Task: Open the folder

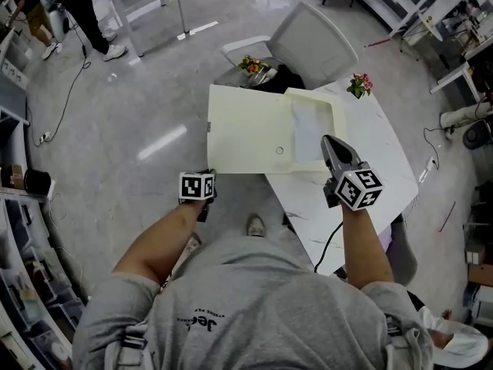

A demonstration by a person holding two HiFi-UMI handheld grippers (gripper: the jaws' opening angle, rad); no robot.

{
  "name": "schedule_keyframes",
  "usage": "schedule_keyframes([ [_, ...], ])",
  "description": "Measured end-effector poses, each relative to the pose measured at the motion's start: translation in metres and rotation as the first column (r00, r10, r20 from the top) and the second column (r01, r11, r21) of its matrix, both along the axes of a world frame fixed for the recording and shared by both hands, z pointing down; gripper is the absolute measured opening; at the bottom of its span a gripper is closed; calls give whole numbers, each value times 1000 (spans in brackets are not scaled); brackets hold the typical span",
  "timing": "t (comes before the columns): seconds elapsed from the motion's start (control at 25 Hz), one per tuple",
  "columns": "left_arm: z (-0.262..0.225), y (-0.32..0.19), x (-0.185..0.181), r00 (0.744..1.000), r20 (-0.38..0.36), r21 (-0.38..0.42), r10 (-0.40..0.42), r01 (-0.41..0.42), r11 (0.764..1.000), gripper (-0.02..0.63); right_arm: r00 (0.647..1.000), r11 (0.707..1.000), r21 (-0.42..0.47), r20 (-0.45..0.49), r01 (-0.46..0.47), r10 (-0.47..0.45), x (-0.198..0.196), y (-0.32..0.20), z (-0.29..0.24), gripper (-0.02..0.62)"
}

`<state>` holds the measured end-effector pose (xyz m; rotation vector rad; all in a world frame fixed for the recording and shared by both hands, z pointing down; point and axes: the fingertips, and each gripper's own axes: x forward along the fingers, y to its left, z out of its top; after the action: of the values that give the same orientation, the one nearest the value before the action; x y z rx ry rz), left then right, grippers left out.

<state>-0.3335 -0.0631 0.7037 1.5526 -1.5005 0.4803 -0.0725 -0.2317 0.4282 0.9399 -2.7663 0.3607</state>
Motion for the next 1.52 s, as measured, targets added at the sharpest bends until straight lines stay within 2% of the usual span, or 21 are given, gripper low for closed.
schedule_keyframes([
  [1.12, 3, 2, 1, 1000, -30, -36, -7, 6, 999, 75, 1000, 1000, -21, 13, -8, 8, -6, -3, 2, 3],
  [1.52, 2, 0, 0, 999, -33, -47, -6, 4, 999, 75, 1000, 999, -23, -15, -26, 26, -5, -11, 1, 2],
])
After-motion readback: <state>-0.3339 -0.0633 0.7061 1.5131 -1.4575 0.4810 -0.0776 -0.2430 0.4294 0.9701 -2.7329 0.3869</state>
